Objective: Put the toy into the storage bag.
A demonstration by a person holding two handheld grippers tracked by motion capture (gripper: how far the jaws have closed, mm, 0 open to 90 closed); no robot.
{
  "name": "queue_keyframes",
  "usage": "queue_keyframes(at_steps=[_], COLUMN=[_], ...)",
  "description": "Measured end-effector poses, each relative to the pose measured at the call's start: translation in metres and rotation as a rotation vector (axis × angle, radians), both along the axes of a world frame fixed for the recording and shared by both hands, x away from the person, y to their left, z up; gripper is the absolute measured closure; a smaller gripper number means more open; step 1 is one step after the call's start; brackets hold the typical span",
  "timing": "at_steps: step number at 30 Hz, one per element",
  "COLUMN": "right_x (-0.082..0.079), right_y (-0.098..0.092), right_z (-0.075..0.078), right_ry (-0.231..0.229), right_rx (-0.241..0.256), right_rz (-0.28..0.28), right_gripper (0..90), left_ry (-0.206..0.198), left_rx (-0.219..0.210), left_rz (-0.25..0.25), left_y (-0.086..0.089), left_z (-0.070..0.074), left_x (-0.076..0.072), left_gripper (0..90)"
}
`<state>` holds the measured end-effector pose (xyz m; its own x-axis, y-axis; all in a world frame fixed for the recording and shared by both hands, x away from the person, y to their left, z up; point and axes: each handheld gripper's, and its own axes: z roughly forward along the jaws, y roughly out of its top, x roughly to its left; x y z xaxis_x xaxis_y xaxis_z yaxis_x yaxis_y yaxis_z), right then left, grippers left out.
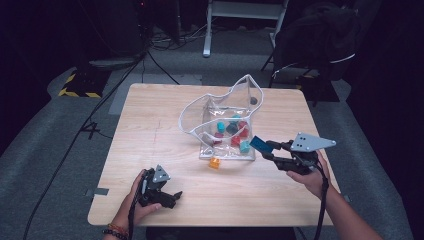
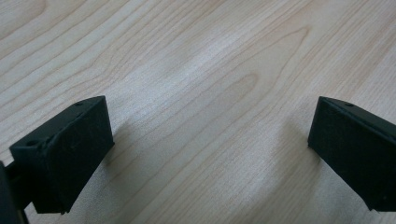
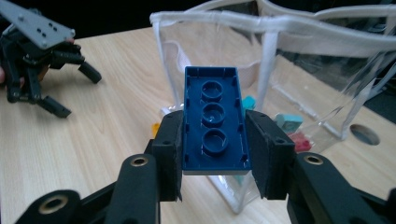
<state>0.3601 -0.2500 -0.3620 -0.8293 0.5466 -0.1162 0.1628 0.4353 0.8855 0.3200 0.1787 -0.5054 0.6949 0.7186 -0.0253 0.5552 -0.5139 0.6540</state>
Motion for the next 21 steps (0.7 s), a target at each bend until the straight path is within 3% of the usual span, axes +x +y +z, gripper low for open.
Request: queue_keyframes(at_steps=[10, 21], right_x=[0.017, 0.035], right_y=[0.003, 0.018], right_z=[0.039, 0.059], right_ry=[-0.052, -0.072], right_rx=[0.025, 0.032], right_rz=[-0.042, -0.075], right_gripper=[59.4, 59.4], left_ry=[0.000, -0.001], left_rx=[0.000, 0.000], left_rz=[0.000, 0.000], left_y=[0.000, 0.000], left_z=[0.000, 0.000], left_x=[0.000, 0.000], left_gripper=[0.2, 0.2])
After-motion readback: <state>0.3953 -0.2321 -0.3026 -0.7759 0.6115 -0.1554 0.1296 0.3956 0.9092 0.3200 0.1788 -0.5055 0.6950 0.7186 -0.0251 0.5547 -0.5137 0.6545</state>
